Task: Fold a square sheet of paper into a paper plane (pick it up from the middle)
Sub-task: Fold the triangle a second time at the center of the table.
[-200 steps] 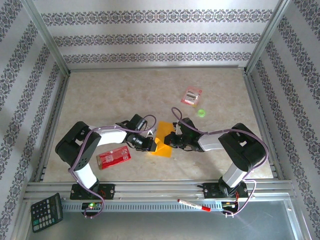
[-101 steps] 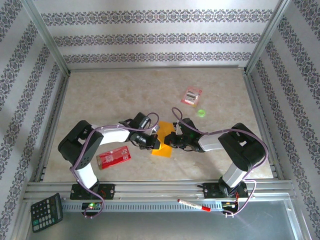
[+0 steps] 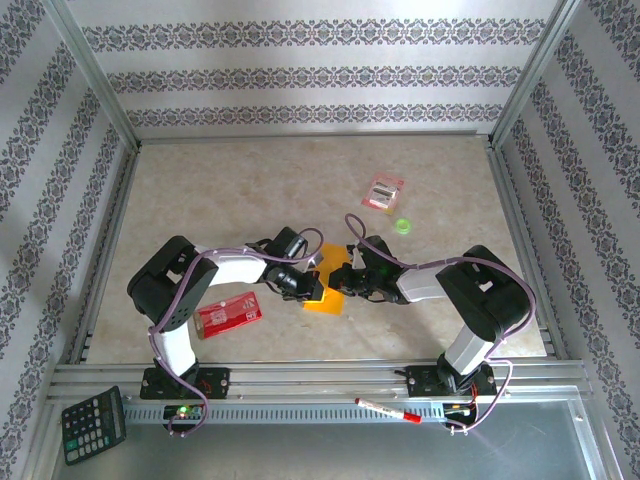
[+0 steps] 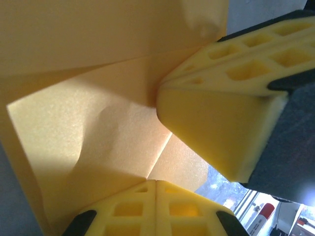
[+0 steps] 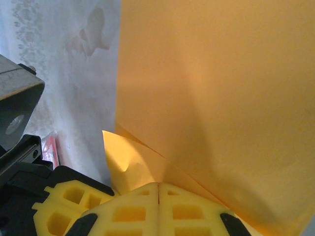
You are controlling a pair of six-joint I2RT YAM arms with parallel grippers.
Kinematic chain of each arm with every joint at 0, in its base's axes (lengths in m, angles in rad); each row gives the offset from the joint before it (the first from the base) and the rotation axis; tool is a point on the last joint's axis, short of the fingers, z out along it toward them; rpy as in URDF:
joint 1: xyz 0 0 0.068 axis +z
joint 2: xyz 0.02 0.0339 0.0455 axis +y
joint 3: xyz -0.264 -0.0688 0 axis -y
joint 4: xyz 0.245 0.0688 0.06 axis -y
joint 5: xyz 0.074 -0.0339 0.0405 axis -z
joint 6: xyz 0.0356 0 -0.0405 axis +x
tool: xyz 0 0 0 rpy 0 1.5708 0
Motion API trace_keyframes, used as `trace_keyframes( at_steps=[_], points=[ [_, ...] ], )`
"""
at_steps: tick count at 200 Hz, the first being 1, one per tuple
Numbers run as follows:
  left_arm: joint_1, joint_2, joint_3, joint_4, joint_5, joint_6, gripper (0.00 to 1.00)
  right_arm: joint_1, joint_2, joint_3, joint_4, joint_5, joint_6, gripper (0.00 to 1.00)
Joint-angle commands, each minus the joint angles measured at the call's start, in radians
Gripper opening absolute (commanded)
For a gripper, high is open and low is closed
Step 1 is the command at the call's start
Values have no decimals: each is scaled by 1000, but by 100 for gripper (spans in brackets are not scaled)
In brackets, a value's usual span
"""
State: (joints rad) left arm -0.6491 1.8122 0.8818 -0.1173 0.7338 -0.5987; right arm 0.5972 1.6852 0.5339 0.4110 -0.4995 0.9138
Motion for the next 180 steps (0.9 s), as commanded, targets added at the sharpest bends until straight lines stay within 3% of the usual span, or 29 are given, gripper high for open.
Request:
trace_keyframes(
  at_steps=[1, 76, 180],
  points=[
    [-11, -8, 20, 40, 22, -28, 0, -8, 90, -54, -179, 125, -15, 0],
    [-9, 42, 21, 42, -17, -31, 0, -10, 89, -58, -181, 124, -16, 0],
    [22, -14, -182, 97, 22, -79, 0, -16, 93, -57, -190, 125, -16, 0]
  ],
)
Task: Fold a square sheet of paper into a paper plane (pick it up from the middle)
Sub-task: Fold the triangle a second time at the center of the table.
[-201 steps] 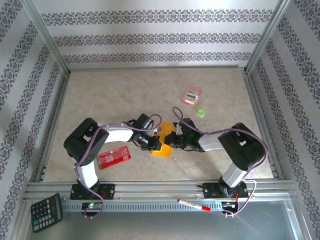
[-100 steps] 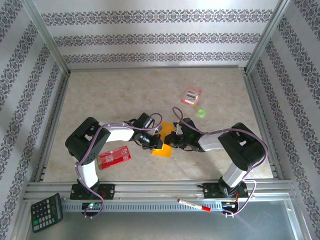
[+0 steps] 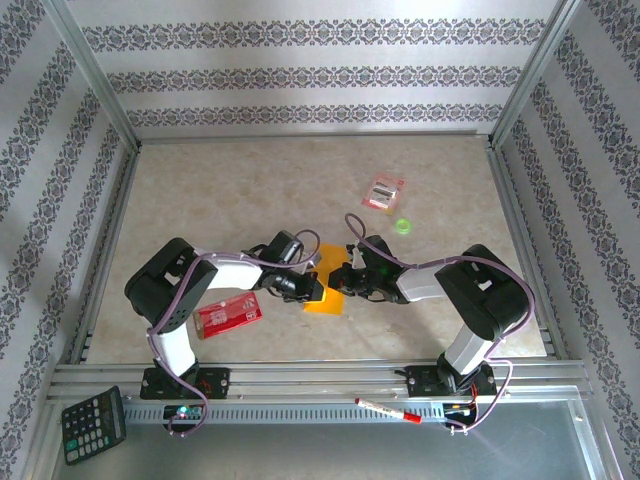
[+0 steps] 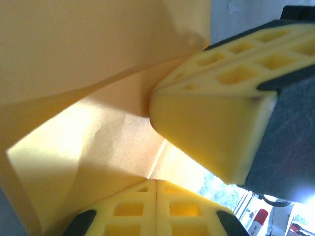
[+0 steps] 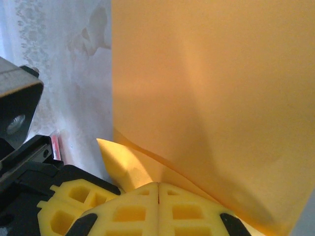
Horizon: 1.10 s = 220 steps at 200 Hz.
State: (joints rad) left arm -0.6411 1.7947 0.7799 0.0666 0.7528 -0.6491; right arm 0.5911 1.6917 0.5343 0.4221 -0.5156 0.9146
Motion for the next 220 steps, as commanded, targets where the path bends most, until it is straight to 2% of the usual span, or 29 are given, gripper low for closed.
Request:
trace_keyframes(
  at_steps=[1, 173, 220],
  points=[
    [15, 4, -83, -86, 2, -29, 0, -10, 87, -57, -201, 141, -17, 0],
    [83, -169, -279, -83, 30, -47, 0, -6, 89, -42, -233, 144, -28, 0],
    [90, -305, -207, -74, 60, -77, 1, -7, 89, -19, -251, 117, -67, 0]
  ],
)
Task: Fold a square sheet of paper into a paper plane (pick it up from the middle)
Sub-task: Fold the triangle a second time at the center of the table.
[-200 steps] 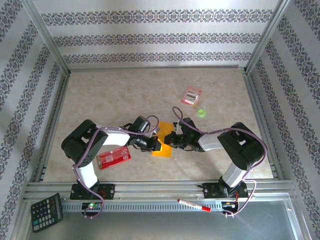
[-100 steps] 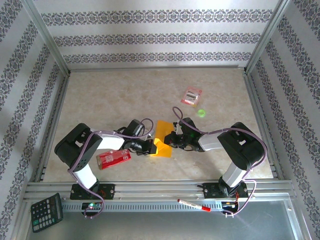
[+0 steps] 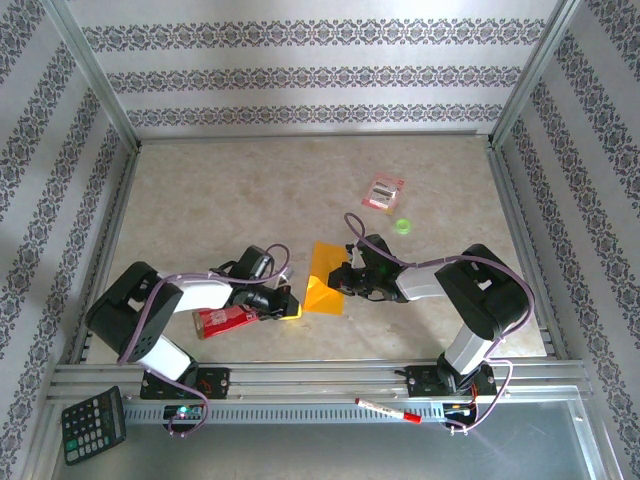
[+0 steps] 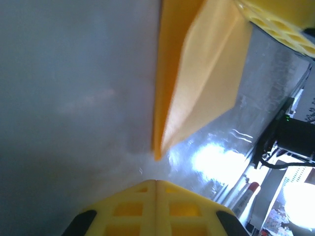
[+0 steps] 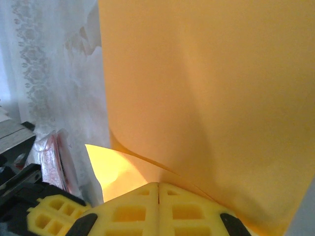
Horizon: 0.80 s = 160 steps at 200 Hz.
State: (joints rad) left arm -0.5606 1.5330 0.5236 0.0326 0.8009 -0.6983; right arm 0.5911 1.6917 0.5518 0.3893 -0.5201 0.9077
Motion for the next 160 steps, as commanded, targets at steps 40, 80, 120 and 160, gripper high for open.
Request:
trace_keyframes(
  at_steps=[40, 80, 120, 160],
  points=[
    [-14, 75, 181, -44, -4, -24, 0, -15, 95, 9, -263, 73, -129, 0],
    [-18, 199, 249, -50, -12, -1, 0, -53, 95, 78, -333, 11, -226, 0],
    [-18, 257, 276, -85, -61, 36, 0, -85, 65, 152, -421, -39, -297, 0],
    [-18, 288, 258, -81, -80, 48, 0, -96, -50, 179, -472, -84, -304, 0]
  ],
)
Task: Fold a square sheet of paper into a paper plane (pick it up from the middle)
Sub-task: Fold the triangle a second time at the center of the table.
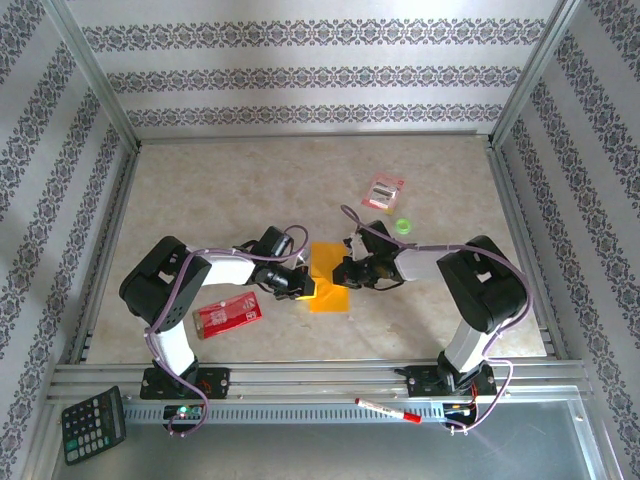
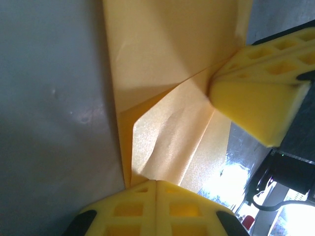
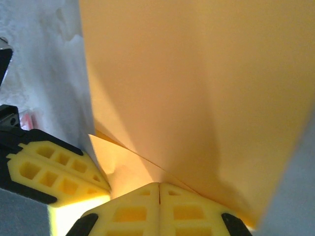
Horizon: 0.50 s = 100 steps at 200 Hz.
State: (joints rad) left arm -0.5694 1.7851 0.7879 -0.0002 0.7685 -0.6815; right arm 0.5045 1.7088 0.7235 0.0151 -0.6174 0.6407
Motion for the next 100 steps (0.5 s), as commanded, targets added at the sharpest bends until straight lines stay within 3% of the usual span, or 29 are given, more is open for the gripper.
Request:
trace_keyframes(
  at_steps=[1, 68, 100],
  points=[
    [-9, 36, -7, -48, -48, 32, 0, -10, -69, 6, -96, 13, -34, 1],
    [-12, 37, -16, -41, -48, 30, 0, 84, -100, -51, 32, 67, 103, 3],
    [-16, -4, -30, 0, -25, 0, 5, 43, -27, -24, 18, 75, 67, 3]
  ],
)
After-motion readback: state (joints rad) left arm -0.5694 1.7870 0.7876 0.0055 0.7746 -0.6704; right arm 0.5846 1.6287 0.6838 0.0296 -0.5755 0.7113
